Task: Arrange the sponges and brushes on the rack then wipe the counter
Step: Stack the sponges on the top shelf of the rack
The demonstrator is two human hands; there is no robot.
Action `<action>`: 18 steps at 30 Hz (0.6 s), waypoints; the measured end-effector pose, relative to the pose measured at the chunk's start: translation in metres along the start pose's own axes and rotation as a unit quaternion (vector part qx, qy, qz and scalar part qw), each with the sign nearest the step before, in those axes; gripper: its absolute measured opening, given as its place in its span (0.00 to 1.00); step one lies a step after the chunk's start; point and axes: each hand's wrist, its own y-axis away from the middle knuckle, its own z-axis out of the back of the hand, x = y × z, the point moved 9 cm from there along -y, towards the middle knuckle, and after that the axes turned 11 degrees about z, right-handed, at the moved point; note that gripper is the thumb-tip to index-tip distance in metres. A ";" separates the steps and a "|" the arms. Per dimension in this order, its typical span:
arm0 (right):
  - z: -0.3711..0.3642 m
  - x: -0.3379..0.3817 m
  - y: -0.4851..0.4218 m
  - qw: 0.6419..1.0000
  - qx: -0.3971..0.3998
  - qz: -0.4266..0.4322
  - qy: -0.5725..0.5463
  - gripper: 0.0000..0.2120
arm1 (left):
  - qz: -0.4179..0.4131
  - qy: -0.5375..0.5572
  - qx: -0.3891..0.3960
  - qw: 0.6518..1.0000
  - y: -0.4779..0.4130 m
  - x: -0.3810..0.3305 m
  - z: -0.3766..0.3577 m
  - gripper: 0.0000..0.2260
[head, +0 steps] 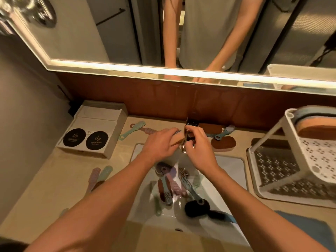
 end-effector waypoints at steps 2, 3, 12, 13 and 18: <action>0.022 -0.010 0.007 1.000 -0.014 0.002 0.009 0.22 | -0.013 0.002 -0.013 1.000 0.003 -0.027 0.002 0.17; 0.034 -0.015 0.010 1.000 -0.017 0.003 0.015 0.21 | -0.020 0.000 -0.014 1.000 0.004 -0.043 0.002 0.17; 0.091 -0.078 0.039 0.997 -0.009 -0.022 0.071 0.22 | -0.034 -0.048 0.033 0.998 0.005 -0.134 -0.054 0.11; 0.093 -0.086 0.042 0.997 -0.007 -0.029 0.076 0.22 | -0.034 -0.057 0.038 0.997 0.004 -0.140 -0.062 0.10; 0.092 -0.121 0.053 0.994 0.012 -0.066 0.086 0.23 | -0.007 -0.058 0.057 0.997 -0.001 -0.153 -0.097 0.13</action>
